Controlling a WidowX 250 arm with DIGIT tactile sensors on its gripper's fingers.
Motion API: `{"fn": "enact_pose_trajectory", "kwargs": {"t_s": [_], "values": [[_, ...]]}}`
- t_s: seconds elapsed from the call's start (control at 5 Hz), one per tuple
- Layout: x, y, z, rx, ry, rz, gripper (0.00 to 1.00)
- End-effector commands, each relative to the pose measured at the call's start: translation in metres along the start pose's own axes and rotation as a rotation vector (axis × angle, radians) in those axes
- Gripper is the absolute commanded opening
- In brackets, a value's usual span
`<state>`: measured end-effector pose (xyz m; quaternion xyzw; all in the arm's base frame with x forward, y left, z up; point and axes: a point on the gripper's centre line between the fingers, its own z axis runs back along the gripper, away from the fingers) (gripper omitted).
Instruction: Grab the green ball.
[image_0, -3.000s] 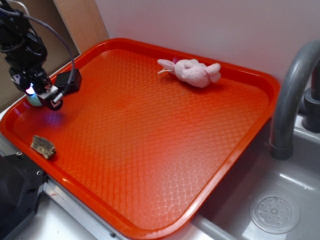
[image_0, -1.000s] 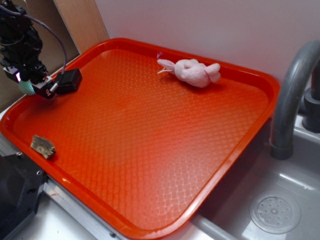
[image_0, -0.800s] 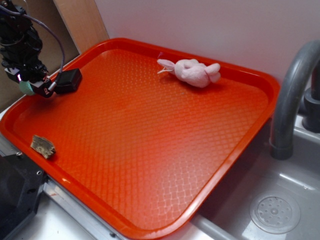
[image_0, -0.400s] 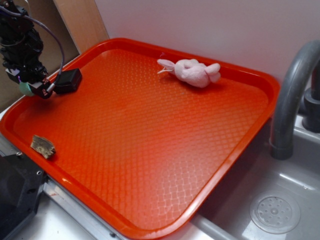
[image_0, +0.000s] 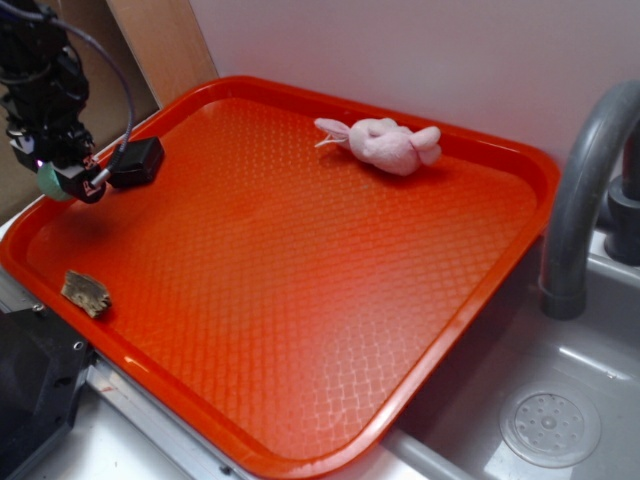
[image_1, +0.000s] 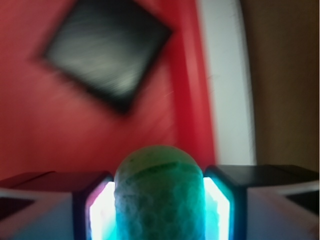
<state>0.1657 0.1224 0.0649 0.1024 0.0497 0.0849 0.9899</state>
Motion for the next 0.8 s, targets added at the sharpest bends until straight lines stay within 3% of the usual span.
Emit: {"fn": "enact_pose_trajectory", "kwargs": {"t_s": [0.0, 0.2, 0.4, 0.6], "values": [[0.001, -0.065, 0.134, -0.084, -0.14, -0.097, 0.0], [0.001, -0.086, 0.193, -0.155, -0.204, -0.086, 0.0], [0.002, -0.082, 0.226, -0.163, -0.227, -0.086, 0.0], [0.002, -0.078, 0.22, -0.166, -0.235, -0.089, 0.0]]}}
